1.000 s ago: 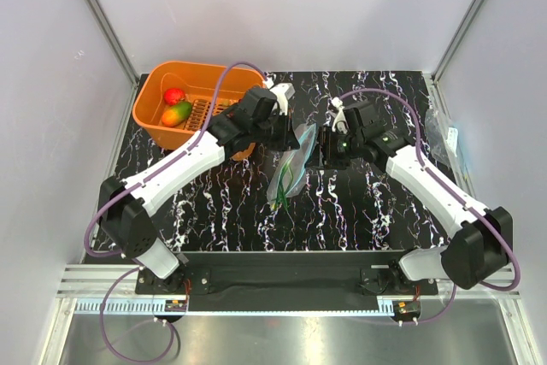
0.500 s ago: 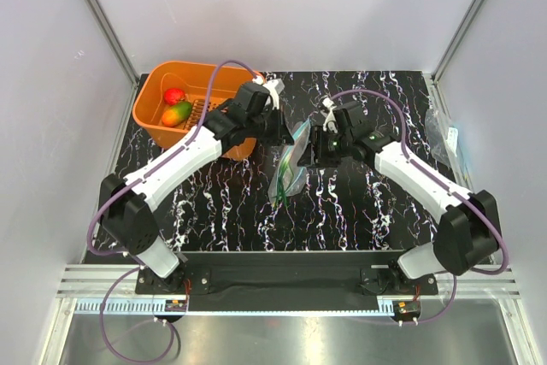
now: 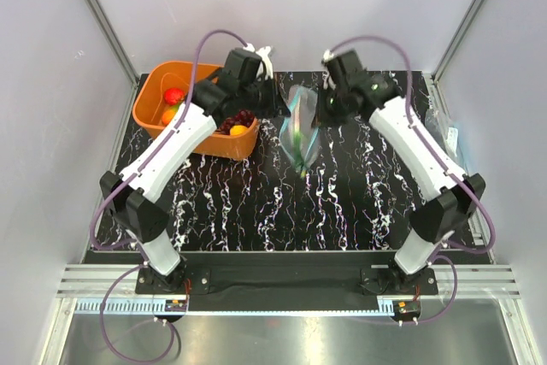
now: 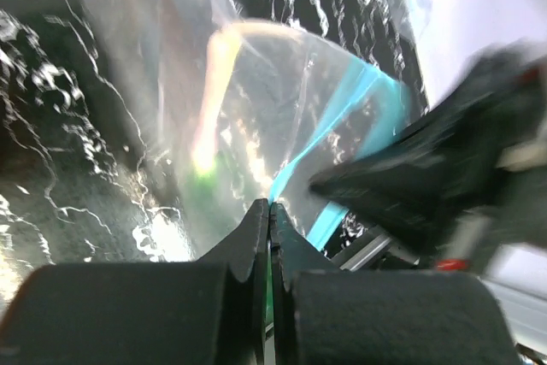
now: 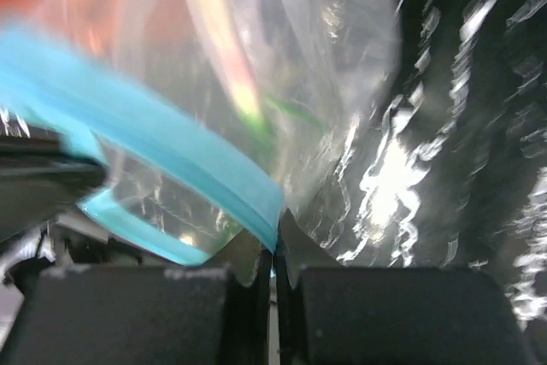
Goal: Place the food in the zip-top bag and seal the zipper
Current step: Adjust the zipper food storage bag at the center of the board.
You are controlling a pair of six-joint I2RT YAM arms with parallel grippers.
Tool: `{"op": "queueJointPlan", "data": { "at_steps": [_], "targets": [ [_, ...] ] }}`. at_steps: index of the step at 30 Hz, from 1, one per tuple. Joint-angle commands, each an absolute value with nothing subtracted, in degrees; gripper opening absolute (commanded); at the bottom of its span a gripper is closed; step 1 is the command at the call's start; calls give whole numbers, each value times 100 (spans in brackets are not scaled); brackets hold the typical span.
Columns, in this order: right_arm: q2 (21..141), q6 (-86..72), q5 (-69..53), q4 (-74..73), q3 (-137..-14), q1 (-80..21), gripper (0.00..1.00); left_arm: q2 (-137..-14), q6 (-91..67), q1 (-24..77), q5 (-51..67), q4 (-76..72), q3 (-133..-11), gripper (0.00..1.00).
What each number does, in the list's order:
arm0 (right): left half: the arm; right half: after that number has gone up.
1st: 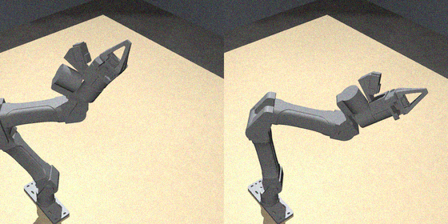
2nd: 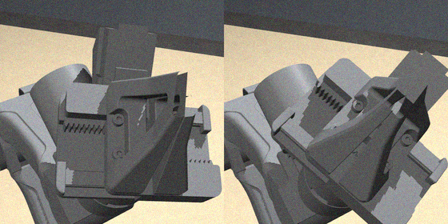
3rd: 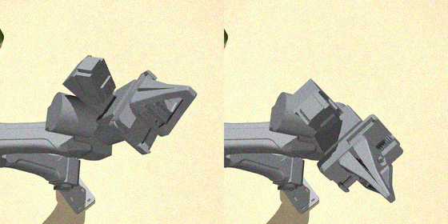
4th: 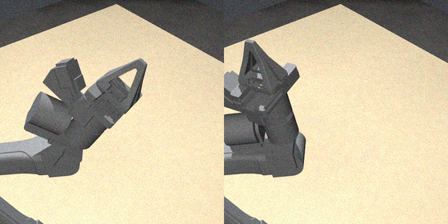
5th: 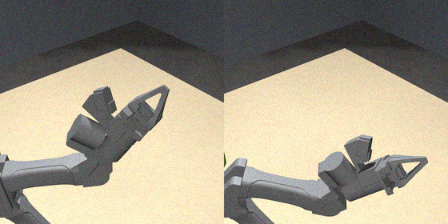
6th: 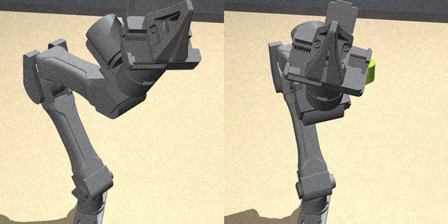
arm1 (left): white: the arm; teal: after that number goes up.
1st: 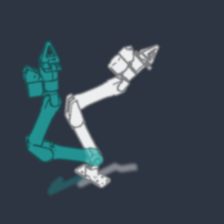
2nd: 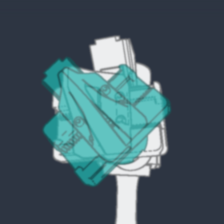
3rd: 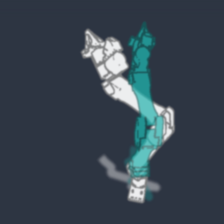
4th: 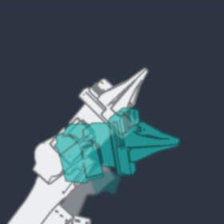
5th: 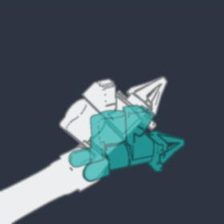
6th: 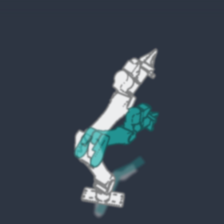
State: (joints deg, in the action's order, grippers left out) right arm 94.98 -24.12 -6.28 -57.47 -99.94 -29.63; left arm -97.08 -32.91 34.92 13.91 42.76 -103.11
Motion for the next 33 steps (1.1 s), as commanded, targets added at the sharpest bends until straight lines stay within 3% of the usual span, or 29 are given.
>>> {"op": "queueJointPlan", "data": {
  "at_steps": [1,6,11,15,18,28,30,31,33],
  "targets": [
    [9930,-1978,465,-8212,-11625,-2988,0,-9826,-3041,3393,1345,5263,-11204,0],
    [9958,-2082,975,-8903,-12296,-2927,0,-9669,-2997,3217,1055,5616,-11101,0],
    [9598,-2145,321,-8299,-11436,-2909,0,-9439,-3215,3084,1176,5414,-10643,0],
    [9422,-2302,-675,-7638,-11171,-2997,0,-9922,-3506,3742,1389,5379,-11310,0],
    [9448,-2381,-791,-7559,-11136,-3085,0,-10204,-3779,4104,1608,5213,-11681,0],
    [9800,-2302,-922,-7612,-10187,-3067,0,-10223,-3533,4078,1390,5159,-10775,0],
    [9704,-2417,-958,-7506,-10248,-3067,0,-10108,-3516,4078,1214,5177,-10767,13],
    [9694,-2452,-993,-7488,-10344,-3067,0,-10047,-3472,4078,1082,5194,-10758,33],
    [9738,-2470,-993,-7575,-10476,-3067,0,-9897,-3428,4078,1028,5264,-10662,48]
  ]
}}
